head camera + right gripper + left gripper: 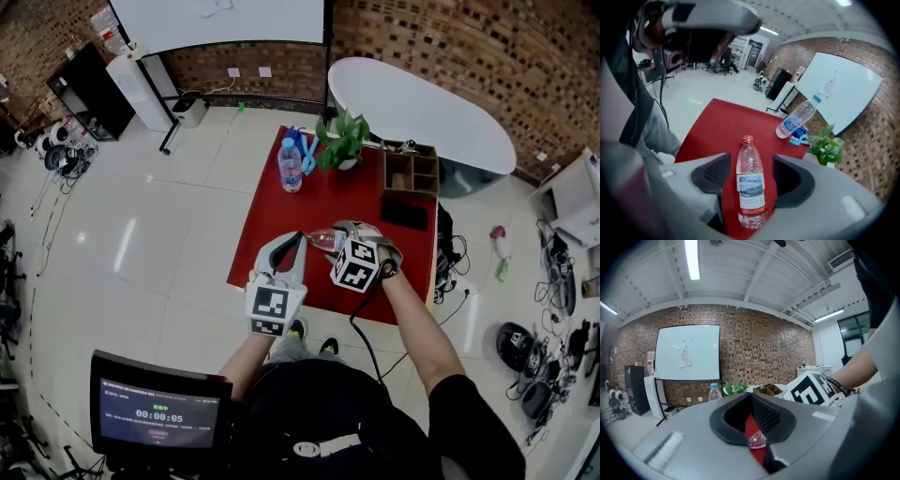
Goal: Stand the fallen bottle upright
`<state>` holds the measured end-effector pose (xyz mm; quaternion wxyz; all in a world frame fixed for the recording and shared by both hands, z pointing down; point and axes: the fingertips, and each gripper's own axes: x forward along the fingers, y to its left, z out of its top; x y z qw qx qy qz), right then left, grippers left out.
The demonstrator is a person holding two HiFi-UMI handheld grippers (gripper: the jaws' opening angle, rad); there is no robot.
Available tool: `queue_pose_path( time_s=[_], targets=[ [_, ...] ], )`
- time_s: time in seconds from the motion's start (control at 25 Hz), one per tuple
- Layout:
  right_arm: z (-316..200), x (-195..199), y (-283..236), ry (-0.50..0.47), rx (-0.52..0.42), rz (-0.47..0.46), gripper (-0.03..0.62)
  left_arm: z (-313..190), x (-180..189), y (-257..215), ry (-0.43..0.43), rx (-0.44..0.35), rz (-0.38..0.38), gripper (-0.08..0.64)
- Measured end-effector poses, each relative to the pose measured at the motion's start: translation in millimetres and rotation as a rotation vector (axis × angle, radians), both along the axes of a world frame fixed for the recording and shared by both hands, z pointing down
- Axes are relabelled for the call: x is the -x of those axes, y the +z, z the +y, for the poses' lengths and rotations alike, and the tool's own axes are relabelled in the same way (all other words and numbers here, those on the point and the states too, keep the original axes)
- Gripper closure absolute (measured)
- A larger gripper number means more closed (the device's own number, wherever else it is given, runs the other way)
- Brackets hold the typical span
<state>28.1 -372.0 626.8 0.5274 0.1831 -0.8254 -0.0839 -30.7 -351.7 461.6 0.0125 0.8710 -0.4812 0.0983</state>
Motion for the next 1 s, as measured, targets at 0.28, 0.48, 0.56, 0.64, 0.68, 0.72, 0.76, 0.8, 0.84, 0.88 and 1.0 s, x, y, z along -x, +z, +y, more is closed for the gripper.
queue_pose_path(
  time_s=[0.28, 0.48, 0.56, 0.64, 0.68, 0.72, 0.76, 0.8, 0.84, 0.88, 1.0],
  targets=[
    [-24, 18, 78, -0.119, 0.123, 0.283, 0.327, -22, 48, 3, -0.045, 0.003, 0.028, 0.558],
    [-28, 20, 81, -0.150, 0.142, 0.317, 0.325, -30, 73, 5, -0.080, 0.002, 0.046, 0.559],
    [-32, 22, 70, -0.116, 0.133, 0.269, 0.327, -33, 79, 4, -0.086, 0.000, 0.049, 0.559],
    [-35, 23, 53, -0.065, 0.119, 0.195, 0.327, -34, 80, 1, -0.084, -0.002, 0.050, 0.560],
    [-36, 22, 42, -0.036, 0.109, 0.152, 0.327, -35, 78, -1, -0.078, -0.004, 0.051, 0.560],
    [-37, 22, 31, -0.006, 0.096, 0.105, 0.327, -35, 76, -2, -0.070, -0.006, 0.051, 0.558],
    [-38, 21, 20, 0.025, 0.081, 0.055, 0.327, -35, 72, -3, -0.061, -0.009, 0.050, 0.559],
    [-38, 20, 8, 0.056, 0.067, 0.004, 0.327, -35, 68, -5, -0.051, -0.012, 0.049, 0.560],
    [-39, 17, -4, 0.089, 0.053, -0.048, 0.327, -35, 64, -7, -0.041, -0.016, 0.049, 0.560],
    [-39, 14, -15, 0.125, 0.042, -0.100, 0.327, -34, 59, -9, -0.030, -0.021, 0.049, 0.558],
    [-39, -5, -40, 0.244, 0.017, -0.270, 0.327, -29, 42, -11, -0.001, -0.033, 0.046, 0.560]
  ],
)
